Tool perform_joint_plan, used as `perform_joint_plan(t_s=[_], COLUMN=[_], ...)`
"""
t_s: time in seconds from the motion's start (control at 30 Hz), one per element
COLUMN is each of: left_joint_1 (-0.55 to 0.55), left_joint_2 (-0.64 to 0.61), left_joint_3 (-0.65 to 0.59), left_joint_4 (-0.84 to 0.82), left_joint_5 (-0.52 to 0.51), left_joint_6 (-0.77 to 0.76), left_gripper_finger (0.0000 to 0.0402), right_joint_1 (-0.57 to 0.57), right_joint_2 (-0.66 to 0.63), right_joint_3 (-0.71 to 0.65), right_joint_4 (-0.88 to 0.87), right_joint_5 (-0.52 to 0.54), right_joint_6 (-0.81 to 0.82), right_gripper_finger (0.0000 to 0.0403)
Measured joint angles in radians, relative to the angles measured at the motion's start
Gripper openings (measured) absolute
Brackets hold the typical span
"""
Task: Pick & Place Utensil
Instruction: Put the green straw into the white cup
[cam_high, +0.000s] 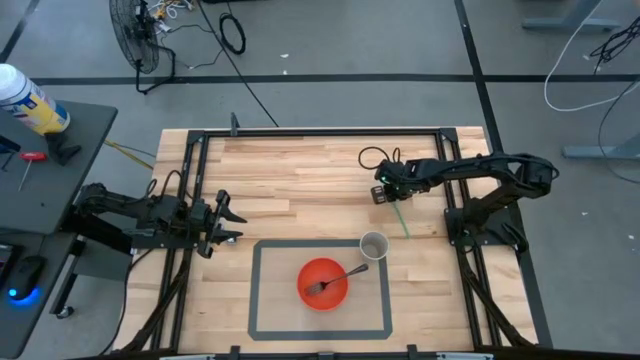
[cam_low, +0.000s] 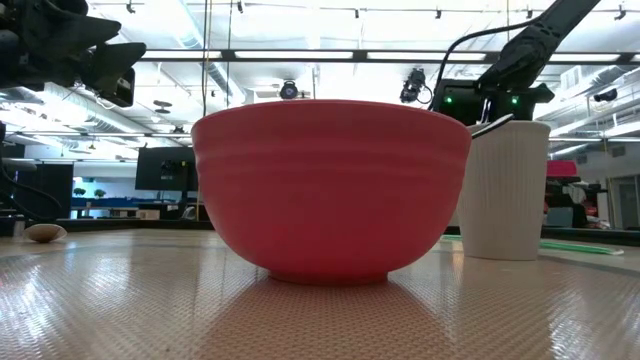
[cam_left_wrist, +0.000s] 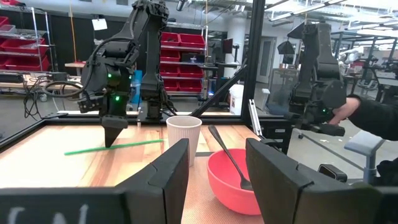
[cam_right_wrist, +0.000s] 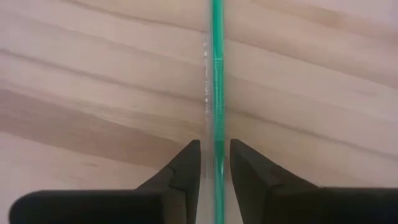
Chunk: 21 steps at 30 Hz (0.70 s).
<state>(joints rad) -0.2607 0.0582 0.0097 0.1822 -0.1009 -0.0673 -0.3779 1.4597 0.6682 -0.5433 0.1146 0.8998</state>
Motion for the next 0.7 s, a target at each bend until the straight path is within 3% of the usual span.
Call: perform_joint_plan(t_s=[0.37,0.7], left_joint_1=[0.000,0.000], left_joint_2=[0.000,0.000], left_joint_3=[0.000,0.000], left_joint_4=[0.000,0.000], left_joint_5=[0.000,0.000], left_joint_6=[0.000,0.000], left_gripper_finger=[0.0163,0.0163], right_joint_1=[0.003,0.002], right_joint_2=[0.038,0.040], right_joint_3=[-0.020,-0.022], right_joint_4=[0.011,0.005], right_joint_5=[0.001,-0.011], right_joint_6=[0.013,0.042], right_gripper_finger=[0.0086,0.0026])
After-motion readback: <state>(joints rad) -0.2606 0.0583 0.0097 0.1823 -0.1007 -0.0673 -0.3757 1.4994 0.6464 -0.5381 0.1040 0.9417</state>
